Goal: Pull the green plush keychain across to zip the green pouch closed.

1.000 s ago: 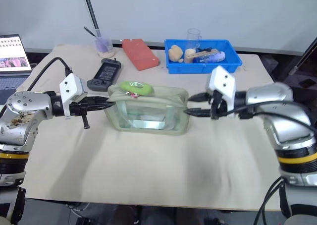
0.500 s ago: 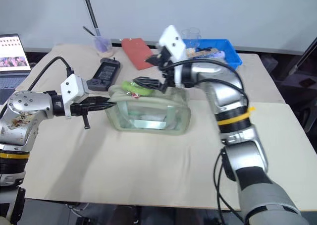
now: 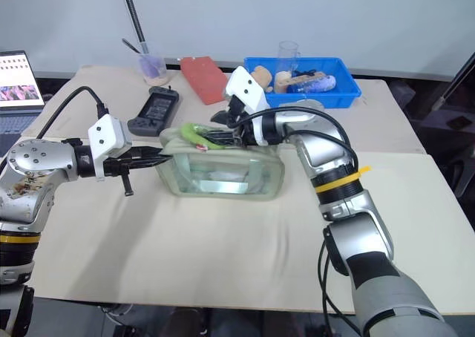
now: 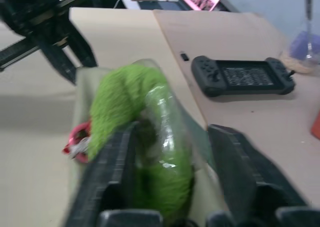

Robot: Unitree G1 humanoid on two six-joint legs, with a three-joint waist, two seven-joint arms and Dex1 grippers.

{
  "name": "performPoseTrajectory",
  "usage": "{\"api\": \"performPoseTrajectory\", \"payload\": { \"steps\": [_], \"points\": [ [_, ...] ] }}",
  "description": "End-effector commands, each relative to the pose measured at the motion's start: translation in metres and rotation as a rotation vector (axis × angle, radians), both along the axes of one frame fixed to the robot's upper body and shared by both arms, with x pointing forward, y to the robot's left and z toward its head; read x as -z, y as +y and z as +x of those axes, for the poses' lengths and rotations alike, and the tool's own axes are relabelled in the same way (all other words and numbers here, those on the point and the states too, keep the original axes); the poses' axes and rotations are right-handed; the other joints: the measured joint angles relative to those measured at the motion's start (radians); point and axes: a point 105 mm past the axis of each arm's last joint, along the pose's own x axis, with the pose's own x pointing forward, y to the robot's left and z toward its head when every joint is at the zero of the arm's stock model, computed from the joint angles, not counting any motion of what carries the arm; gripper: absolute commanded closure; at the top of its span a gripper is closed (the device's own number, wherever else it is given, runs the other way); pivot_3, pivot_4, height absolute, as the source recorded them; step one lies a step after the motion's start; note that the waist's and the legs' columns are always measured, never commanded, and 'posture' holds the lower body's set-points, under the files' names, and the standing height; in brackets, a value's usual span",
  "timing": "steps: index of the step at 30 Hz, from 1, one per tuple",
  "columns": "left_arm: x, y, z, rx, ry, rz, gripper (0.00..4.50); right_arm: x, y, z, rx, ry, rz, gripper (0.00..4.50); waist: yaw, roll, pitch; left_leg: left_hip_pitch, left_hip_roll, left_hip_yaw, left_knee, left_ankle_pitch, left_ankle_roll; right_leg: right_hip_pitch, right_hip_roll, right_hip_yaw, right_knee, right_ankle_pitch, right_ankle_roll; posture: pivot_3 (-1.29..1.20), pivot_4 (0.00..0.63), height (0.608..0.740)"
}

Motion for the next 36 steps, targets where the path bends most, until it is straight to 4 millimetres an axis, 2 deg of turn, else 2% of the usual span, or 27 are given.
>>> {"api": "performPoseTrajectory", "payload": {
  "steps": [1, 3, 4, 8, 11, 15, 21, 23, 26, 29, 33, 36],
  "points": [
    [-0.001, -0.001, 0.002, -0.002, -0.006, 0.017, 4.50, -0.010, -0.003, -0.004, -0.016, -0.056, -0.005, 3.59, 0.000, 0.000, 0.000, 0.000, 0.000, 0.000, 0.000, 0.000, 0.000, 0.000, 0.000, 0.000, 0.000, 0.000, 0.000, 0.00, 0.150, 0.740],
    [-0.001, -0.001, 0.003, 0.001, -0.007, 0.017, 4.50, -0.010, -0.006, -0.003, -0.010, -0.057, -0.008, 4.35, 0.000, 0.000, 0.000, 0.000, 0.000, 0.000, 0.000, 0.000, 0.000, 0.000, 0.000, 0.000, 0.000, 0.000, 0.000, 0.00, 0.150, 0.740],
    [-0.001, -0.001, 0.004, 0.002, -0.007, 0.017, 4.50, -0.010, -0.008, -0.003, -0.007, -0.058, -0.009, 4.46, 0.000, 0.000, 0.000, 0.000, 0.000, 0.000, 0.000, 0.000, 0.000, 0.000, 0.000, 0.000, 0.000, 0.000, 0.000, 0.00, 0.150, 0.740],
    [-0.001, -0.002, 0.006, 0.007, -0.010, 0.015, 4.50, -0.015, -0.018, 0.002, 0.027, -0.072, -0.004, 4.46, 0.001, 0.000, 0.000, 0.000, 0.000, 0.000, 0.000, 0.000, 0.000, 0.000, 0.000, 0.000, 0.000, 0.000, 0.000, 0.00, 0.150, 0.740],
    [-0.002, -0.003, 0.008, 0.012, -0.015, 0.012, 4.50, -0.032, -0.035, 0.005, 0.080, -0.121, 0.013, 4.46, 0.003, 0.000, 0.000, 0.000, 0.000, 0.000, 0.000, 0.000, 0.000, 0.000, 0.000, 0.000, 0.000, 0.000, 0.000, 0.00, 0.150, 0.740],
    [-0.003, -0.001, 0.010, 0.010, -0.020, 0.013, 4.50, -0.049, -0.052, -0.001, 0.103, -0.150, 0.024, 4.46, 0.005, 0.000, 0.000, 0.000, 0.000, 0.000, 0.000, 0.000, 0.000, 0.000, 0.000, 0.000, 0.000, 0.000, 0.000, 0.00, 0.150, 0.740],
    [-0.004, 0.003, 0.011, 0.001, -0.025, 0.016, 4.50, -0.057, -0.094, -0.006, 0.237, -0.168, -0.003, 4.46, 0.005, 0.000, 0.000, 0.000, 0.000, 0.000, 0.000, 0.000, 0.000, -0.001, 0.000, 0.000, 0.000, 0.000, 0.000, 0.00, 0.150, 0.740],
    [-0.004, 0.006, 0.012, -0.009, -0.027, 0.016, 4.50, -0.053, -0.113, -0.007, 0.302, -0.165, -0.035, 4.46, 0.008, 0.000, 0.000, -0.001, 0.000, 0.000, 0.000, 0.000, 0.000, 0.000, 0.000, 0.000, -0.001, 0.000, 0.000, 0.00, 0.150, 0.740],
    [-0.004, 0.009, 0.012, -0.019, -0.034, 0.017, 4.50, -0.033, -0.155, -0.007, 0.457, -0.152, -0.147, 4.46, 0.012, 0.000, 0.000, -0.001, 0.000, 0.001, 0.000, 0.000, 0.000, 0.000, -0.001, 0.000, -0.001, 0.000, 0.000, 0.00, 0.150, 0.740],
    [-0.003, 0.010, 0.013, -0.019, -0.032, 0.021, 4.50, -0.022, -0.188, -0.007, 0.589, -0.146, -0.201, 4.46, 0.011, 0.000, 0.000, -0.001, 0.000, 0.002, 0.000, 0.000, 0.000, -0.001, -0.001, 0.002, -0.001, 0.000, 0.000, 0.00, 0.150, 0.740],
    [-0.005, 0.011, 0.017, -0.020, -0.033, 0.025, 4.50, -0.010, -0.219, -0.009, 0.719, -0.113, -0.212, 4.46, 0.001, 0.000, 0.000, 0.000, 0.000, 0.002, 0.000, 0.000, 0.000, -0.001, 0.000, 0.003, -0.001, 0.000, 0.000, 0.00, 0.150, 0.740],
    [-0.006, 0.012, 0.021, -0.021, -0.035, 0.026, 4.50, 0.014, -0.234, -0.011, 0.765, -0.051, -0.230, 4.46, 0.002, 0.000, 0.000, 0.000, 0.000, 0.002, 0.000, 0.000, 0.000, -0.001, 0.000, 0.003, -0.001, 0.000, 0.000, 0.00, 0.150, 0.740]
  ]
}}
